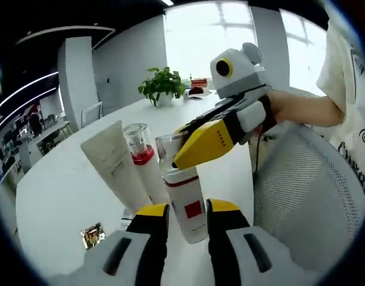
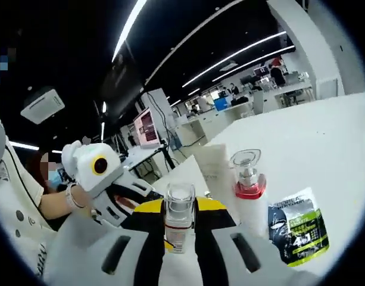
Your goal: Arrange the skincare products in the storage area until every visible bottle or jar stands upright without overlapping.
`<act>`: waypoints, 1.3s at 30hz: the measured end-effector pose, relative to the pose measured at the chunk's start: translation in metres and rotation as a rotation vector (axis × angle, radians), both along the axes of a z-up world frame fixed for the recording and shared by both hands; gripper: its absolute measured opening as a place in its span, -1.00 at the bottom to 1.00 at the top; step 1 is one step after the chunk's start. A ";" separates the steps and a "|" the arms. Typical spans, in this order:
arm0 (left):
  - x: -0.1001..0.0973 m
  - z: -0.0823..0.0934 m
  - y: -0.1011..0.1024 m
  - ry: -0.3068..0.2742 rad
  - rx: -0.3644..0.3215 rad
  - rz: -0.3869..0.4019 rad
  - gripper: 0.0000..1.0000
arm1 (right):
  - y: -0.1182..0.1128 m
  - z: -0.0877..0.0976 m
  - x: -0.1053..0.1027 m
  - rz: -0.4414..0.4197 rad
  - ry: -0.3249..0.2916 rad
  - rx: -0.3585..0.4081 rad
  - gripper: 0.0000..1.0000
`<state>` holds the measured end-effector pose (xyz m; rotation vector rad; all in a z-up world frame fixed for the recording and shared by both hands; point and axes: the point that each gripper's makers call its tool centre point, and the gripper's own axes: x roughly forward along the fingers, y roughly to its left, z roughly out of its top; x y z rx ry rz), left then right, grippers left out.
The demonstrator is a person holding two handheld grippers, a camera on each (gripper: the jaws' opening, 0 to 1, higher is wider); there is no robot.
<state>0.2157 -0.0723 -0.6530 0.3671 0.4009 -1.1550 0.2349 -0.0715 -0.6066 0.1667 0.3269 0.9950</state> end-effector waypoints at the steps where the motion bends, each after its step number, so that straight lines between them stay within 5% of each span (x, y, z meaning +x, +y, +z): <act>1: 0.000 -0.001 0.000 0.003 0.003 -0.009 -0.52 | 0.001 -0.001 -0.001 0.018 -0.012 -0.017 -0.65; 5: -0.004 -0.006 -0.004 0.011 0.014 -0.049 -0.46 | 0.008 -0.003 -0.010 0.139 -0.092 -0.100 -0.65; 21: -0.002 -0.028 -0.022 0.060 0.041 -0.128 -0.24 | 0.008 -0.020 -0.025 0.338 -0.152 -0.217 -0.66; 24: 0.002 -0.032 -0.024 0.069 0.048 -0.117 -0.25 | 0.006 -0.024 -0.022 0.335 -0.149 -0.226 -0.66; 28: -0.002 -0.036 -0.028 0.085 0.060 -0.135 -0.52 | 0.005 -0.028 -0.015 0.332 -0.143 -0.232 -0.66; 39: 0.008 -0.054 -0.018 0.085 0.116 -0.059 -0.54 | 0.009 -0.045 -0.013 0.309 -0.131 -0.317 -0.64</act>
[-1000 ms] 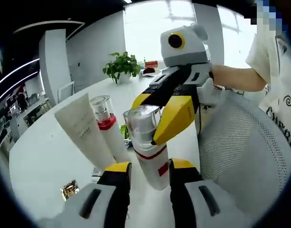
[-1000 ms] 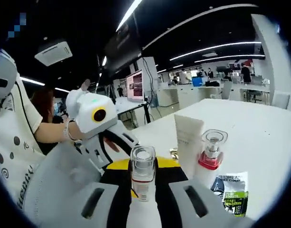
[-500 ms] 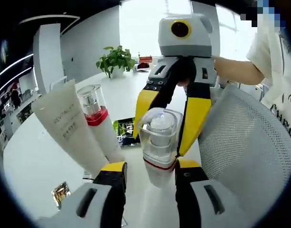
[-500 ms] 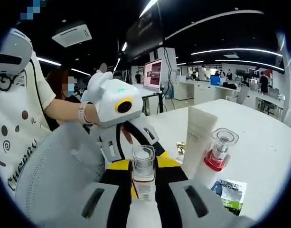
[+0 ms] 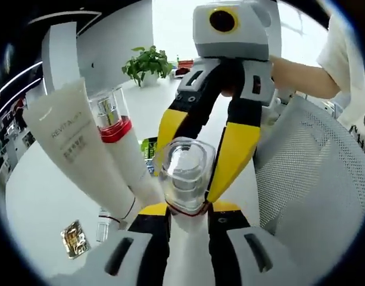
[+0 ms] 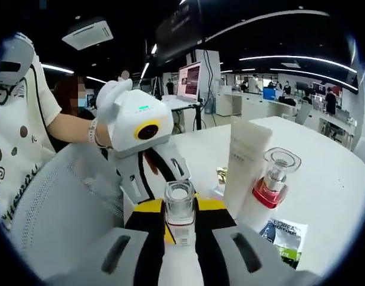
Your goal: Arrange the skincare products in the storage area until every visible bottle or jar stands upright without overlapping.
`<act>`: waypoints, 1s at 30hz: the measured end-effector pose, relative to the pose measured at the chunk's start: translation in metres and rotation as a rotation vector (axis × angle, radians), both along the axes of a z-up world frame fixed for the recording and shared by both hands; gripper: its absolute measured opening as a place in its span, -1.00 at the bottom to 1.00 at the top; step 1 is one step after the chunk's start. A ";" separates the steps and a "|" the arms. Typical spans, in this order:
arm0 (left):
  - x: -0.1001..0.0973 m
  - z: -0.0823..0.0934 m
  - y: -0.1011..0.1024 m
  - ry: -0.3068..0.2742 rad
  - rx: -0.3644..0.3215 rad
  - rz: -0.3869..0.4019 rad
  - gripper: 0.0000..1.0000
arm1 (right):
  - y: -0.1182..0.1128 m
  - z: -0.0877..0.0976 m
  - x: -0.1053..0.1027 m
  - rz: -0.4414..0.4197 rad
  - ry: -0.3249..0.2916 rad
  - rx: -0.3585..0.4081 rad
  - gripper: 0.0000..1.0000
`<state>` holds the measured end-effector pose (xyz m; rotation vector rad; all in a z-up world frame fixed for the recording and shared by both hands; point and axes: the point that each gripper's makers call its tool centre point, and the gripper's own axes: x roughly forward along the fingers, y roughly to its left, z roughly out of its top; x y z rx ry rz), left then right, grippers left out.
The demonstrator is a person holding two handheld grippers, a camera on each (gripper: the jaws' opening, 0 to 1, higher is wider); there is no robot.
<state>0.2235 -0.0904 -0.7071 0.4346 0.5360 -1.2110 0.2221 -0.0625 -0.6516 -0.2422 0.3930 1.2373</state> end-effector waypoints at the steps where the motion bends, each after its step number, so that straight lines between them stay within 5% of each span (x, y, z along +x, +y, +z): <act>1: 0.002 0.000 0.001 0.000 -0.007 0.016 -0.54 | 0.000 0.000 0.001 -0.011 -0.001 -0.001 -0.63; 9: 0.020 0.004 0.008 -0.025 -0.026 0.142 -0.54 | -0.009 -0.006 0.013 -0.241 0.060 -0.046 -0.59; 12: 0.022 0.004 0.009 -0.015 -0.023 0.166 -0.54 | -0.012 -0.007 0.012 -0.322 0.035 -0.059 -0.52; 23: 0.014 -0.015 0.007 0.004 0.050 0.163 -0.54 | 0.001 -0.003 0.018 -0.388 0.030 -0.034 -0.57; 30: 0.012 -0.017 0.005 0.031 0.033 0.150 -0.53 | 0.000 -0.005 0.017 -0.313 0.033 -0.040 -0.58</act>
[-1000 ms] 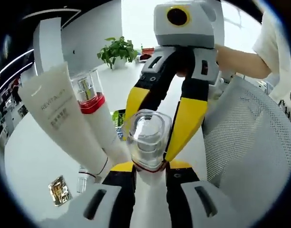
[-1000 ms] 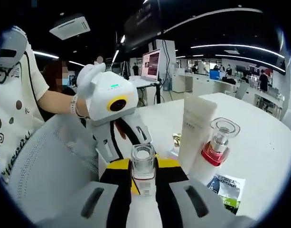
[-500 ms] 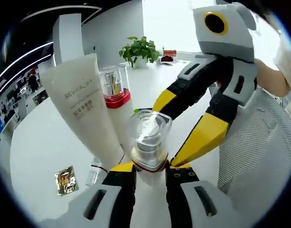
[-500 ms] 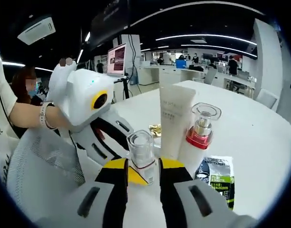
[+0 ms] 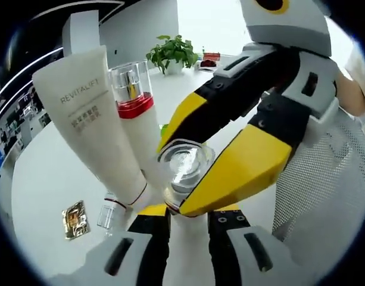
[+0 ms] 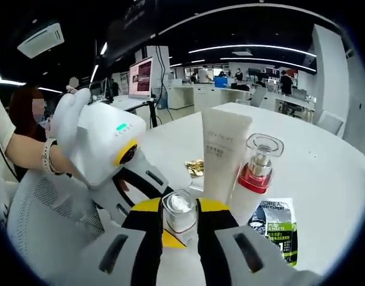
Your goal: Arrange the skincare products in the storage area until every visible bottle or jar stands upright without overlapping.
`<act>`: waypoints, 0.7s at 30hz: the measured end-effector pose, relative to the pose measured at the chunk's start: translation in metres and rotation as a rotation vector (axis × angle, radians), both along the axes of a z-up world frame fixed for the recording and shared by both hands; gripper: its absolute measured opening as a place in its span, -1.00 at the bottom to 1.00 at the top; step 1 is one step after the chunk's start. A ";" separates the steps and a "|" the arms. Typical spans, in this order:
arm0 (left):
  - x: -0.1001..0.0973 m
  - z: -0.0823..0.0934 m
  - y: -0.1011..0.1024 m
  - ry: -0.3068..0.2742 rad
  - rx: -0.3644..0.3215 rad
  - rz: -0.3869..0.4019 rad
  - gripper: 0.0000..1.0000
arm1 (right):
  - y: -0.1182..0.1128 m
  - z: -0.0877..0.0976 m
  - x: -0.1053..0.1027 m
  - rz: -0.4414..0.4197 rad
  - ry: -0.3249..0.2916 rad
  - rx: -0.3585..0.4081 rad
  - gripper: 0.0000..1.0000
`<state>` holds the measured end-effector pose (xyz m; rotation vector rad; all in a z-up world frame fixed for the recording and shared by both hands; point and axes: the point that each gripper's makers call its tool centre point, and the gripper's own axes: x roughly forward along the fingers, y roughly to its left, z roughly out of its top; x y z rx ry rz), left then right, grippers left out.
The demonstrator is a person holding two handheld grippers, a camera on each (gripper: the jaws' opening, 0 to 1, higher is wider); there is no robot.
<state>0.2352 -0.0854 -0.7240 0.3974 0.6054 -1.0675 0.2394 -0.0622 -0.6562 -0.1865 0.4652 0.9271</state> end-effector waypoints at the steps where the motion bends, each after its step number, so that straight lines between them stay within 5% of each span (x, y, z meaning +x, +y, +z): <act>1: -0.001 0.000 0.000 -0.005 0.003 -0.016 -0.53 | -0.001 0.000 0.000 0.005 0.013 0.006 -0.58; 9: 0.002 0.008 -0.002 -0.034 -0.025 -0.026 -0.54 | -0.008 -0.001 0.002 0.094 -0.040 -0.054 -0.58; 21: 0.001 0.002 0.002 -0.018 -0.002 -0.020 -0.56 | -0.017 -0.006 -0.004 0.086 -0.028 -0.033 -0.38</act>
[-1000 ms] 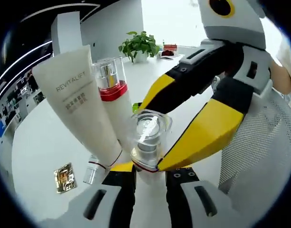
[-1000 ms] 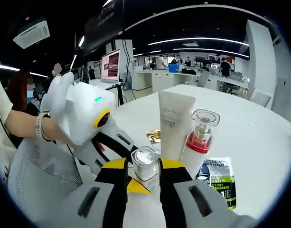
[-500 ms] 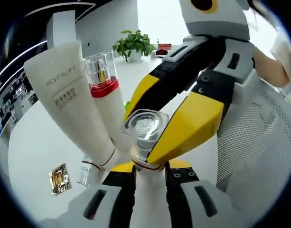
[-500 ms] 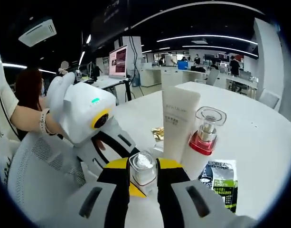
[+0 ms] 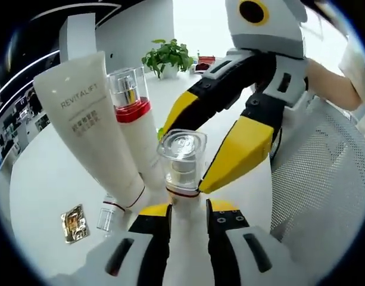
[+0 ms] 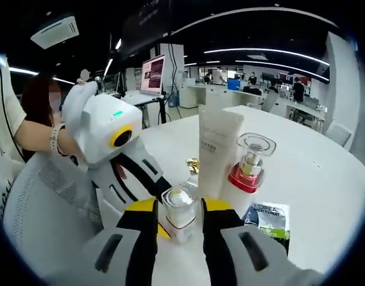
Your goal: Arrange the skincare products in the storage area until every visible bottle or jar stands upright without overlapping.
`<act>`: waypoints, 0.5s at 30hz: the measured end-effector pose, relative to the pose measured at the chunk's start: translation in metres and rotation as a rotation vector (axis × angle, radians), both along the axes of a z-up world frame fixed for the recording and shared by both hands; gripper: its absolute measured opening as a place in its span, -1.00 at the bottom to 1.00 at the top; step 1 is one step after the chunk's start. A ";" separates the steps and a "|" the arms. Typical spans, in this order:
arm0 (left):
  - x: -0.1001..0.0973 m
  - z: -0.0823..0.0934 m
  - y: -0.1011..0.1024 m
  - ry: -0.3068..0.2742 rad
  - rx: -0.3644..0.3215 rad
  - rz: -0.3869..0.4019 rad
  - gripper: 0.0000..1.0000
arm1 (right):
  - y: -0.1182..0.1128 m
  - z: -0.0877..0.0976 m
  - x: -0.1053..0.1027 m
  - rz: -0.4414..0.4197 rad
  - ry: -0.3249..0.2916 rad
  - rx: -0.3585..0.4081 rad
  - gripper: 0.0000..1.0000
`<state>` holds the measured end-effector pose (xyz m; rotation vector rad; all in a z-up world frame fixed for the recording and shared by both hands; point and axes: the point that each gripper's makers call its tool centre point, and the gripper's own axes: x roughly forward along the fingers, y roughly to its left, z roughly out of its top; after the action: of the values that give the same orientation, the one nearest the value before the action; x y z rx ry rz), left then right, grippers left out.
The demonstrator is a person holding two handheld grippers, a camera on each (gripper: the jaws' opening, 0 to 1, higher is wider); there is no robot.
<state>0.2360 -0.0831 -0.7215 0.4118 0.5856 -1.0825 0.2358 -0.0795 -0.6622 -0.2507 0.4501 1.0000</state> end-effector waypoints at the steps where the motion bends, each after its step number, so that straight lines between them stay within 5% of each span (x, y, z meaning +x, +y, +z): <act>1: 0.000 0.000 0.001 0.001 0.001 0.004 -0.55 | -0.001 -0.001 -0.003 0.003 0.000 -0.005 -0.38; 7: -0.002 0.004 0.004 0.035 0.001 0.038 -0.63 | -0.019 -0.028 -0.010 0.014 0.062 -0.114 -0.60; 15: -0.003 0.000 0.003 0.034 0.042 0.030 -0.74 | -0.016 -0.048 -0.004 0.064 0.070 -0.198 -0.73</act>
<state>0.2328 -0.0803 -0.7213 0.4206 0.6436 -1.0516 0.2318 -0.0952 -0.7099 -0.4109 0.6095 1.0296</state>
